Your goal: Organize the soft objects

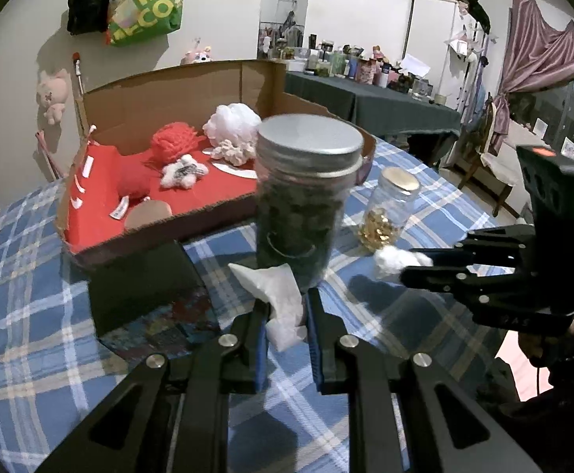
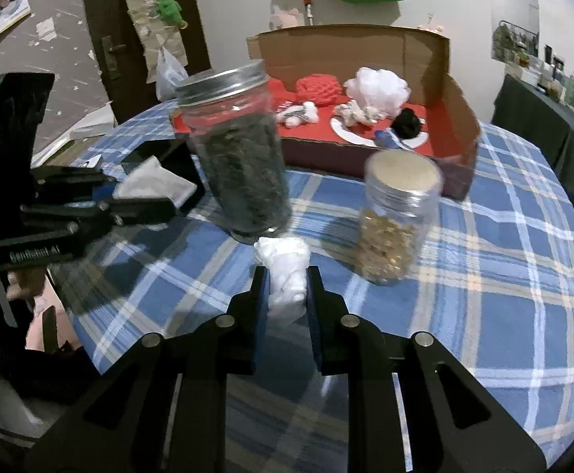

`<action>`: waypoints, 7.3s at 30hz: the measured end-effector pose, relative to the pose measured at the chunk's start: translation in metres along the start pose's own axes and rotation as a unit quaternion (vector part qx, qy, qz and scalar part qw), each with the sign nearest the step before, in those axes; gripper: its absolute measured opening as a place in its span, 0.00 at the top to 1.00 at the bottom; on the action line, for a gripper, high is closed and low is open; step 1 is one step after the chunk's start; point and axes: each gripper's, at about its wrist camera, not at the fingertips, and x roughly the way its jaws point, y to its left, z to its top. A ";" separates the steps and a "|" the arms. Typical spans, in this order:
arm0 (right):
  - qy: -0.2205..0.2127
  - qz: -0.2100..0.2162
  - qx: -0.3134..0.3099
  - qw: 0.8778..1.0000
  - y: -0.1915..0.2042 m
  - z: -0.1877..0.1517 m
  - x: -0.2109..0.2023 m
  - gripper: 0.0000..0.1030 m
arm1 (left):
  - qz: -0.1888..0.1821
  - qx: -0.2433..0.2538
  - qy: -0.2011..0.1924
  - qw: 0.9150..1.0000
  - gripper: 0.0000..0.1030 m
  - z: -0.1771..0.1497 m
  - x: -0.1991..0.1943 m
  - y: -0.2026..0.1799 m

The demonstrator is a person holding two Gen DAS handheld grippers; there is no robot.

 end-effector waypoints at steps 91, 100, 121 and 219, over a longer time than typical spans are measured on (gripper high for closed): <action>0.199 0.015 -0.128 0.972 -0.048 0.174 0.172 0.77 | -0.052 0.069 0.179 0.980 0.52 0.139 0.156 0.095; 0.194 0.008 -0.119 0.974 -0.052 0.175 0.160 0.71 | -0.029 0.053 0.152 0.987 0.33 0.139 0.126 0.097; 0.121 -0.092 0.025 0.988 -0.060 0.176 0.082 0.25 | 0.089 -0.093 0.086 0.988 0.05 0.117 0.066 0.107; 0.127 -0.108 0.100 0.981 -0.077 0.148 0.100 0.25 | 0.134 -0.150 0.116 0.973 0.05 0.096 0.096 0.121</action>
